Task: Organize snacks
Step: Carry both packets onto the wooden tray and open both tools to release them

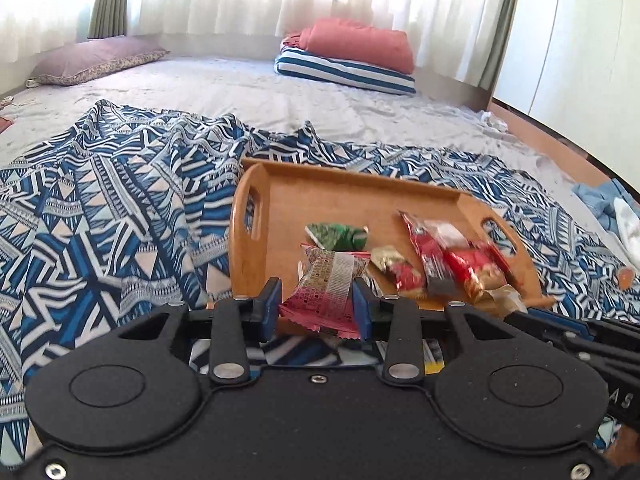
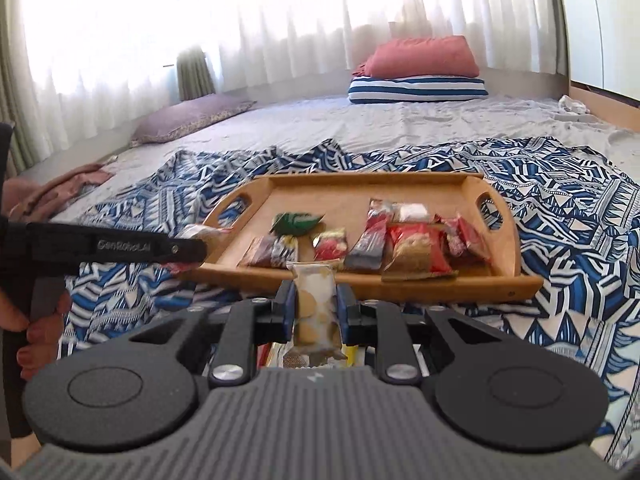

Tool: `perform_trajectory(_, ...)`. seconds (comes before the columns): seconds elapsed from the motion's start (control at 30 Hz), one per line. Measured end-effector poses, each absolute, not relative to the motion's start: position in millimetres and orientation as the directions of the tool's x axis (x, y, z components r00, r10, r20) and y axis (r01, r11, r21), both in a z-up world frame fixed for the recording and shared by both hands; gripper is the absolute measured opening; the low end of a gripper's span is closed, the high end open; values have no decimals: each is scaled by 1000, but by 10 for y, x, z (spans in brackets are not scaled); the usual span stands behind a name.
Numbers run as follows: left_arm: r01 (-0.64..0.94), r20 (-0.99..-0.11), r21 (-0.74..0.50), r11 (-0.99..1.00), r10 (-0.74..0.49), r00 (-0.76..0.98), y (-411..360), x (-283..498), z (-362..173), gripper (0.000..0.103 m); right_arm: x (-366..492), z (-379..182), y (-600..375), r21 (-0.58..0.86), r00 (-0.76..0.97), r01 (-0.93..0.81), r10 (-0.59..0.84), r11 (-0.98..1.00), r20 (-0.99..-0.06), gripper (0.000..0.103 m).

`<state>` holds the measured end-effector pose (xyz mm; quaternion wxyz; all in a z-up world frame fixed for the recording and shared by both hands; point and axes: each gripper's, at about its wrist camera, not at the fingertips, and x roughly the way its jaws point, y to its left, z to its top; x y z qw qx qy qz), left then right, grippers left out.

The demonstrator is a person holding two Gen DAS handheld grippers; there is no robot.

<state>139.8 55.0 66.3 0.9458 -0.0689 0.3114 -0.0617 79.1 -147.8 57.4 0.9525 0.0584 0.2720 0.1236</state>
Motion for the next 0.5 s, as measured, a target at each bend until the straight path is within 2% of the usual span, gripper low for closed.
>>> perform_trajectory(0.2,-5,-560,-184,983,-101,822,515,1869,650,35,1362,658,-1612,288,794,-149,288,946,-535,25)
perform_trajectory(0.5,-137,-627,-157,978,9,779,451,2460,328,35,2216,500,-1668,382,729,-93,324,920,-603,25)
